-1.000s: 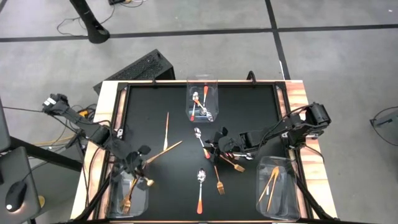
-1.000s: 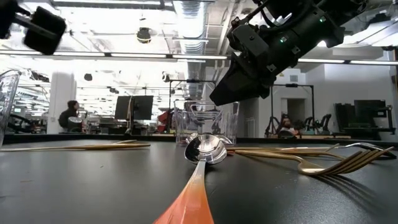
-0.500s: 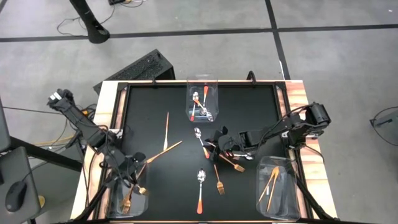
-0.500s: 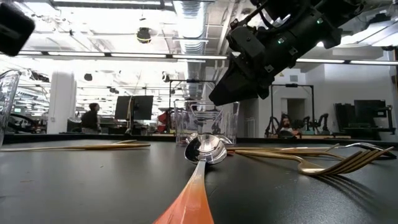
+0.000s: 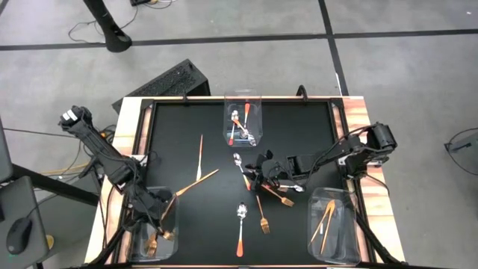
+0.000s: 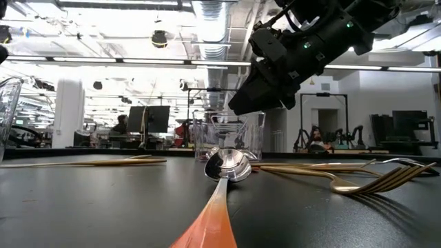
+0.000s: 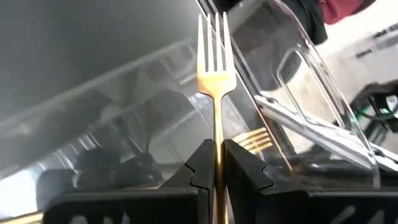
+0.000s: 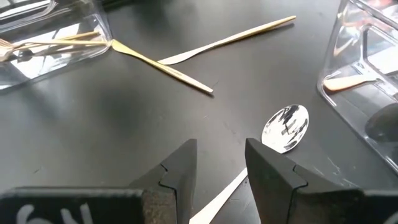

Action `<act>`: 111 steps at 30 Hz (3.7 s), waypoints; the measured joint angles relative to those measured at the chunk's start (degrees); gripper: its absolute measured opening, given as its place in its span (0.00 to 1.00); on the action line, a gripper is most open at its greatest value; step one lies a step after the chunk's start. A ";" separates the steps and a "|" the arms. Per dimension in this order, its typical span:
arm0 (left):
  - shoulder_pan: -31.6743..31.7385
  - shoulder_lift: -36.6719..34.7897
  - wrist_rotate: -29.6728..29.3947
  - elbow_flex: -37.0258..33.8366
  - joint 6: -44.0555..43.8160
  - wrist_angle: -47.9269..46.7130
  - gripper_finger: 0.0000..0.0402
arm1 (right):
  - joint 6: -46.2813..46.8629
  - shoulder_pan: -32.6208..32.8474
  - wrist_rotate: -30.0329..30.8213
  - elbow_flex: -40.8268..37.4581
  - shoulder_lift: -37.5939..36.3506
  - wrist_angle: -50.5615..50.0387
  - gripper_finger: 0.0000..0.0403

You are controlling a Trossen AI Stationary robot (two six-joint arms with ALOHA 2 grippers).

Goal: Sort silverware by color (type)
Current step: Put the gold fork into the bottom left transparent bin, then put the orange spoon into the top transparent bin

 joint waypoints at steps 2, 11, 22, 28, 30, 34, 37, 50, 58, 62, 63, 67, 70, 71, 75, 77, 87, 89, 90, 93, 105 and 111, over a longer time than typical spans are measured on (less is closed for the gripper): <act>0.00 0.71 1.64 0.00 -0.09 -0.20 0.03 | 0.00 -0.04 0.01 0.00 0.00 -0.02 0.39; -0.02 1.62 4.84 0.02 1.13 -2.10 0.03 | -0.05 -0.04 0.00 0.00 0.02 1.28 0.39; -0.02 1.62 0.31 0.02 -1.46 -2.88 0.08 | 0.10 -0.80 0.01 0.00 0.02 1.57 0.39; 0.04 1.60 -1.00 0.04 -4.77 -4.71 0.12 | 1.38 -1.22 -0.03 0.00 0.02 1.64 0.39; 0.05 1.58 -3.06 0.04 -8.02 -6.00 0.14 | 1.40 -1.48 -0.03 0.00 0.02 1.64 0.39; 0.45 1.57 -7.52 0.04 -11.32 -7.63 0.18 | 1.50 -1.77 0.04 0.00 0.02 1.59 0.39; 1.89 1.55 -11.64 0.10 -15.01 -7.32 0.19 | 3.26 -2.34 0.05 0.00 0.02 0.61 0.39; 5.11 1.51 -22.80 11.22 -1.88 -6.51 0.19 | 14.86 -4.55 0.31 0.02 0.02 -6.40 0.39; 7.39 1.55 -58.45 6.15 10.45 11.57 0.19 | 14.68 -3.80 1.06 0.02 0.04 -4.83 0.39; 11.50 1.60 -58.75 -0.22 8.18 22.22 0.19 | 9.82 -2.46 2.76 0.02 0.21 -4.52 0.39; 12.42 1.61 -58.78 -1.88 7.83 26.01 0.19 | 7.73 -2.04 2.86 0.02 0.82 -3.45 0.39; 15.83 1.62 -58.77 -9.03 9.82 43.00 0.19 | 4.87 -0.97 2.61 0.00 3.22 3.75 0.39; 17.97 1.61 -58.79 -13.01 13.12 54.48 0.19 | 5.81 -1.09 -0.48 0.17 6.03 9.95 0.39; 18.67 1.55 -58.81 -13.89 13.83 56.38 0.19 | 5.89 -1.25 -1.47 0.28 7.13 10.67 0.39; 20.88 1.62 -57.29 -15.15 13.79 57.58 0.19 | 5.17 -2.48 -2.10 4.13 10.08 6.20 0.39; 21.98 1.89 -53.76 -15.17 13.52 57.83 0.19 | 3.05 -3.87 -4.71 8.41 10.17 -3.62 0.39; 26.39 7.52 -52.45 -15.26 11.75 62.59 0.19 | 2.05 -5.11 -0.41 21.70 9.33 -28.08 0.39; 26.91 10.29 -52.53 -15.26 11.53 63.84 0.20 | 4.02 -5.08 -3.13 20.91 9.31 -28.06 0.39; 27.07 11.79 -52.54 -15.26 11.22 65.17 0.21 | 4.95 -4.85 -3.97 20.55 9.32 -28.72 0.39; 27.66 15.97 -52.45 -15.26 10.57 68.64 0.25 | 6.42 -3.86 -4.16 19.91 9.38 -29.29 0.39; 31.29 26.93 -44.88 -11.29 4.57 70.77 0.35 | 13.95 -4.73 -1.84 19.96 14.99 -25.85 0.39; 31.30 30.45 -50.53 -10.03 7.91 70.29 0.35 | 14.90 -5.40 -1.72 20.02 17.87 -25.26 0.39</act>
